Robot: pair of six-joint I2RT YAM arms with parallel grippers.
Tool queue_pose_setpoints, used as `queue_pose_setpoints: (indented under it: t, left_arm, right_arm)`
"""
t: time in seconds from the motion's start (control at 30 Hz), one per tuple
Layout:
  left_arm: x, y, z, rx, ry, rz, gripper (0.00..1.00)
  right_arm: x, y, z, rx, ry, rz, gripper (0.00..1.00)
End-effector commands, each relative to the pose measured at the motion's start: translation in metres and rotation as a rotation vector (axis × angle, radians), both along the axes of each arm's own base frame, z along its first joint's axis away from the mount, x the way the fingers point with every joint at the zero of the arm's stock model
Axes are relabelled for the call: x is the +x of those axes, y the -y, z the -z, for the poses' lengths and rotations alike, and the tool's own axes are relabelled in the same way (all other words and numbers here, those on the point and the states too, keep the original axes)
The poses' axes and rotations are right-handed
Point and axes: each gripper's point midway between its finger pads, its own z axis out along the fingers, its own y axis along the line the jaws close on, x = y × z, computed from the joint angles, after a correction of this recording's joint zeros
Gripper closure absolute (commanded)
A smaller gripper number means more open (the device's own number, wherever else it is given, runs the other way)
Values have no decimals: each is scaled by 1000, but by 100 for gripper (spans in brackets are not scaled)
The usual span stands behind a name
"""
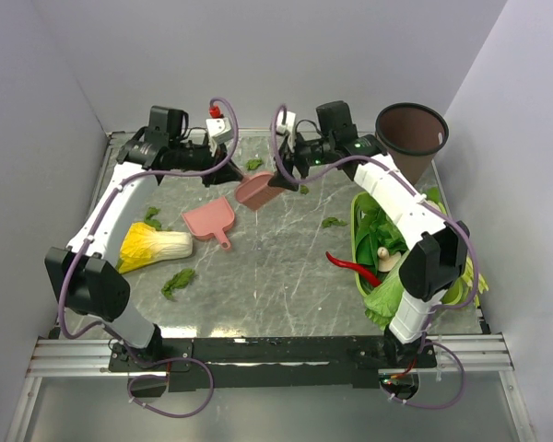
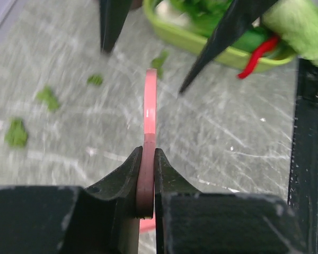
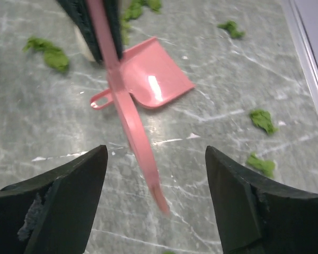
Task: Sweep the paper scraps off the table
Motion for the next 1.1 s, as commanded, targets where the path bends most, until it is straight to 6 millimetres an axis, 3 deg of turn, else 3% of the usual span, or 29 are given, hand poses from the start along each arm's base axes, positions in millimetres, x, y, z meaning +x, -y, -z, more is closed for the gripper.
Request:
queue_pose_setpoints:
  t: [0.0,0.03,0.1,0.2,0.37,0.43,0.5,0.53,0.6,0.63,0.67,0.7,0.73,0.8,0.9,0.93,0.97,1.0,1.07]
  left_arm:
    - [24,-31,-18,5,48,-260,99]
    - [27,-38,-13,7,10,-319,99]
    - [33,-59,-19,9,25,-398,99]
    - [47,-102,-26,50,60,-610,99]
    - [55,-169,-54,103,205,-938,99]
    - [50,-181,-65,77,242,-1018,99]
    - [43,-187,-70,67,251,-1063,99]
    - [38,-188,-66,70,220,-1071,99]
    - [28,-194,-68,64,198,-1116,99]
    - [23,-194,-65,49,168,-1136,99]
    - [18,-197,-64,40,162,-1153,99]
    - [8,-198,-57,32,156,-1159,99]
    - [1,-198,-56,12,147,-1165,99]
    - [-12,-208,-48,3,136,-1209,99]
    - [-26,-222,-32,28,121,-1268,99]
    - [-28,-234,-27,45,113,-1308,99]
    - [-30,-241,-25,57,115,-1328,99]
    - [-33,-246,-25,85,124,-1328,99]
    - [-36,-264,-30,108,151,-1389,99]
  right_arm:
    - [28,15,-51,165,-5,212,17]
    - [32,19,-54,186,-20,257,17]
    - [39,23,-48,204,-84,354,14]
    - [22,12,-34,219,-187,297,6]
    - [6,-5,-5,195,-310,278,7]
    - [3,-16,14,168,-364,265,7]
    - [2,-27,18,141,-371,230,7]
    - [3,-37,40,91,-410,220,8]
    - [-1,-44,50,3,-418,190,9]
    - [-2,-55,76,-61,-462,184,9]
    - [-6,-58,68,-87,-492,179,9]
    - [-6,-63,72,-101,-521,178,9]
    - [-5,-69,88,-127,-561,181,9]
    - [-6,-86,92,-119,-580,193,9]
    - [-7,-105,114,-149,-603,236,10]
    - [-6,-108,129,-180,-613,266,11]
    - [-14,-117,135,-205,-611,283,11]
    - [-8,-116,144,-232,-573,344,11]
    - [-14,-122,157,-263,-577,373,11]
